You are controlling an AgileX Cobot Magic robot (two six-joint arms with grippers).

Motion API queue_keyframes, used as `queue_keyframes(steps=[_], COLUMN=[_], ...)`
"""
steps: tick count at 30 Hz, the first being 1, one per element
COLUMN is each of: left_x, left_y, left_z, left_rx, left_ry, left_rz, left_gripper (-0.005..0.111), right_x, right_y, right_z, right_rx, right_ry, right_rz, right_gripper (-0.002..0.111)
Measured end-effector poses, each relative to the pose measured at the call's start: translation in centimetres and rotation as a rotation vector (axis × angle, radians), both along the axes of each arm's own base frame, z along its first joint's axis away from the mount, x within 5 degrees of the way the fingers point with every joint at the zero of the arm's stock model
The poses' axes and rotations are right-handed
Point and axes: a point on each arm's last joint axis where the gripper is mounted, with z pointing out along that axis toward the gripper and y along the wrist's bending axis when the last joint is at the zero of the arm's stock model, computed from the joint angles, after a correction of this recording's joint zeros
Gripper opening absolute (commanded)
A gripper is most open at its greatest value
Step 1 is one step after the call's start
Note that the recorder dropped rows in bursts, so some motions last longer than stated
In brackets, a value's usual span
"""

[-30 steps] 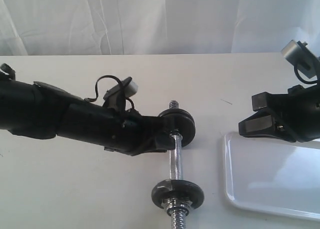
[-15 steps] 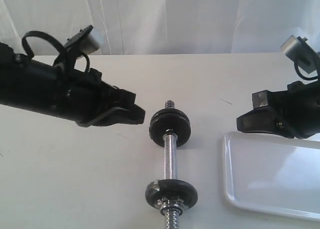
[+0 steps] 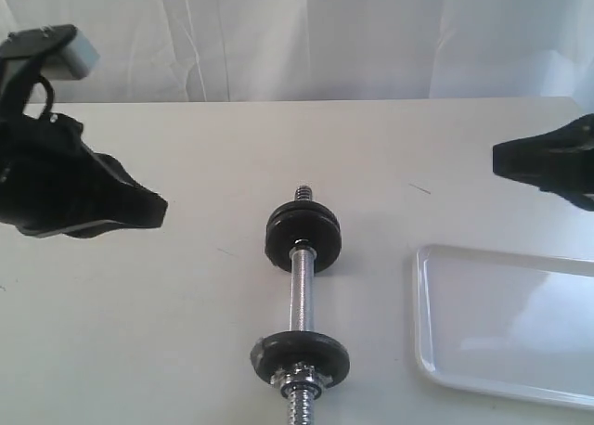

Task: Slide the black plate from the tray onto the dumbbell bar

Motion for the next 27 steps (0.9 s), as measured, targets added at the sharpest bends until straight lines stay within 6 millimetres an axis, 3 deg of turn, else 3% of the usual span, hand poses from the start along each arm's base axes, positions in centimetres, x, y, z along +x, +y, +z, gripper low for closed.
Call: queue_keyframes(steps=[4, 7, 10, 12, 22, 27], left_x=[-2.2, -2.7, -3.5, -4.1, -9.1, -10.6], left_y=[2.6, 3.9, 4.4, 4.8, 8.1, 9.2], left_z=[1.2, -2.3, -7.1, -8.5, -4.0, -3.8], left_rx=[0.046, 0.141, 0.196, 0.193, -0.035, -0.026], left_ry=[-0.069, 0.022, 0.147, 0.167, -0.063, -0.094], left_rz=[0.075, 0.167, 0.204, 0.225, 0.25, 0.249], left_gripper=[0.0, 0.0, 0.0, 0.0, 0.0, 0.0], right_x=[-3.0, -3.5, -3.9, -4.6, -7.2, -7.8], right_y=[-0.2, -0.2, 0.0, 0.0, 0.0, 0.1], right_z=[0.9, 0.1, -0.3, 0.0, 1.0, 1.2], right_rx=[-0.024, -0.032, -0.034, -0.043, -0.075, -0.049], right_ry=[-0.13, -0.115, -0.091, -0.119, -0.22, -0.224], right_rz=[-0.03, -0.023, 0.006, 0.011, 0.015, 0.0], right_gripper=[0.0, 0.0, 0.0, 0.0, 0.0, 0.0])
